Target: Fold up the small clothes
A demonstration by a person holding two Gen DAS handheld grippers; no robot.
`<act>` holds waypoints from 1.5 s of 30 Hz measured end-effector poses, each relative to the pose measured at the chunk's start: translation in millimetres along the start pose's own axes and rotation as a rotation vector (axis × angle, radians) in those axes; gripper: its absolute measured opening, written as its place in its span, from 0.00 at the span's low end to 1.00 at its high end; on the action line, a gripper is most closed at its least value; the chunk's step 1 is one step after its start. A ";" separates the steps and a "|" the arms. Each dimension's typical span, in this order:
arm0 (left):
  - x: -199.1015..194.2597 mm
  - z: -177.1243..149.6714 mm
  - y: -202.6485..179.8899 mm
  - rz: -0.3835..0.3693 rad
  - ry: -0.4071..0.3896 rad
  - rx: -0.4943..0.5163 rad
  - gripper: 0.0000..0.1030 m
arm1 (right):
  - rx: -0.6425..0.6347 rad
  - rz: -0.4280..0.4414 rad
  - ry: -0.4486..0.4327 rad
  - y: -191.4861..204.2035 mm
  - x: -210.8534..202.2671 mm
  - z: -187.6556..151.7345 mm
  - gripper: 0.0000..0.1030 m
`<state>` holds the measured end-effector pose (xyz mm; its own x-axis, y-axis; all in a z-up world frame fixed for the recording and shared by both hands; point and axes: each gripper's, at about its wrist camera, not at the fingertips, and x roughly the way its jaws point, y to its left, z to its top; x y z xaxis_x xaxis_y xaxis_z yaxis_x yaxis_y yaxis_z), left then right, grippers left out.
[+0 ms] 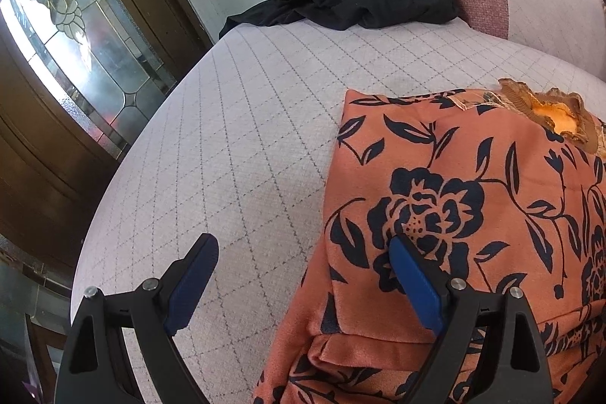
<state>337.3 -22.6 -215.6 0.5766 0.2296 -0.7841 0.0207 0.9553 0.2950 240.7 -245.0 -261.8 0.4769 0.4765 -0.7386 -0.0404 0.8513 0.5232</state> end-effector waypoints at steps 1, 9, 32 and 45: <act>-0.8 0.5 1.0 -0.006 0.001 -0.004 0.89 | 0.001 0.004 -0.010 0.7 -1.5 0.9 0.35; 0.7 -4.6 -2.8 -0.049 0.031 0.032 0.89 | 0.053 -0.005 -0.112 21.5 9.5 29.5 0.35; 0.6 -9.5 54.0 -0.112 0.037 -0.052 0.89 | 0.090 -0.135 -0.130 51.1 -5.3 21.3 0.62; -46.0 -123.5 142.5 -0.094 0.033 -0.176 0.89 | 0.307 -0.289 -0.245 -27.7 -202.5 -146.2 0.66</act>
<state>212.9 126.0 -204.9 0.5515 0.1408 -0.8222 -0.0711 0.9900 0.1219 16.9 -332.9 -188.9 0.6249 0.1329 -0.7693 0.3677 0.8192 0.4401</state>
